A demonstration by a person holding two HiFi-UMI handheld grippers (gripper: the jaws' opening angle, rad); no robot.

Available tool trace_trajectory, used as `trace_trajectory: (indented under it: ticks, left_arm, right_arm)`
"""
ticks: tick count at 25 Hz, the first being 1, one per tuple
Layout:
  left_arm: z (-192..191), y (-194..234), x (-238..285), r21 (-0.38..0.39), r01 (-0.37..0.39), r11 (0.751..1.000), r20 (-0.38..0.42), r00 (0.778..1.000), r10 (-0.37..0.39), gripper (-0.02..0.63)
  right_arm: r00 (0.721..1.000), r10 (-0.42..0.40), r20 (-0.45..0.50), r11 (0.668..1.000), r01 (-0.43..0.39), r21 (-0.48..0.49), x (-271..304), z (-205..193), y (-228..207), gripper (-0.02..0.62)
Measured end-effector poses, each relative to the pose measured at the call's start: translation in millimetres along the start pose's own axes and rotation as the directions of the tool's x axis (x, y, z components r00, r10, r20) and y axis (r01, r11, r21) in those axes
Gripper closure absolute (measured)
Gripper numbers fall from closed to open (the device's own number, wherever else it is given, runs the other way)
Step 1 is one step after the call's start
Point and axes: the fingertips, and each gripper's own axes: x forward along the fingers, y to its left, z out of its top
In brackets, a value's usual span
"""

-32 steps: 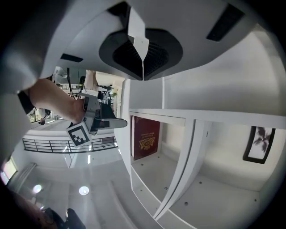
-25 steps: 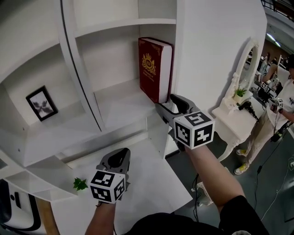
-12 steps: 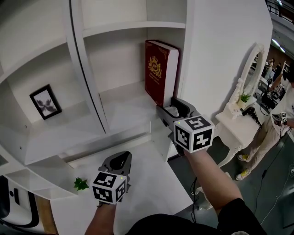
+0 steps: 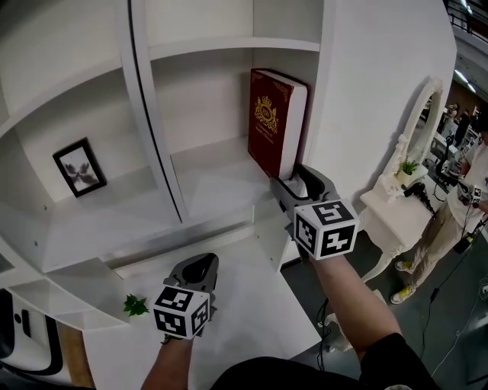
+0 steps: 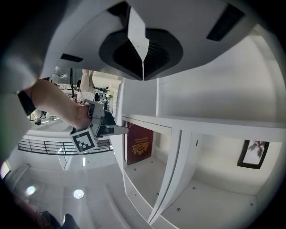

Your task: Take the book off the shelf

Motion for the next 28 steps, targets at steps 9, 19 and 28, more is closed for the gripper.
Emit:
trace_trajectory:
  ticks: [9,19,28]
  left_arm:
    - [-4,-1,-3,-0.017,0.017,1.0,-0.001,1.0,-0.017,0.594]
    - [-6,-1,-8,-0.034,0.04,0.999,0.01,0.999,-0.04,0.594]
    - [-7,-2,-12,-0.039,0.048,0.998,0.019,0.999,-0.047,0.594]
  right_arm:
    - [0.999,-0.041,-0.022,0.999,0.04,-0.027,13,1,3,0.334]
    - [0.992,-0.118,-0.041,0.993,0.117,-0.034,22,0,0,0.376]
    - [0.992,-0.123,-0.033,0.992,0.123,-0.014,6,0,3,0.388]
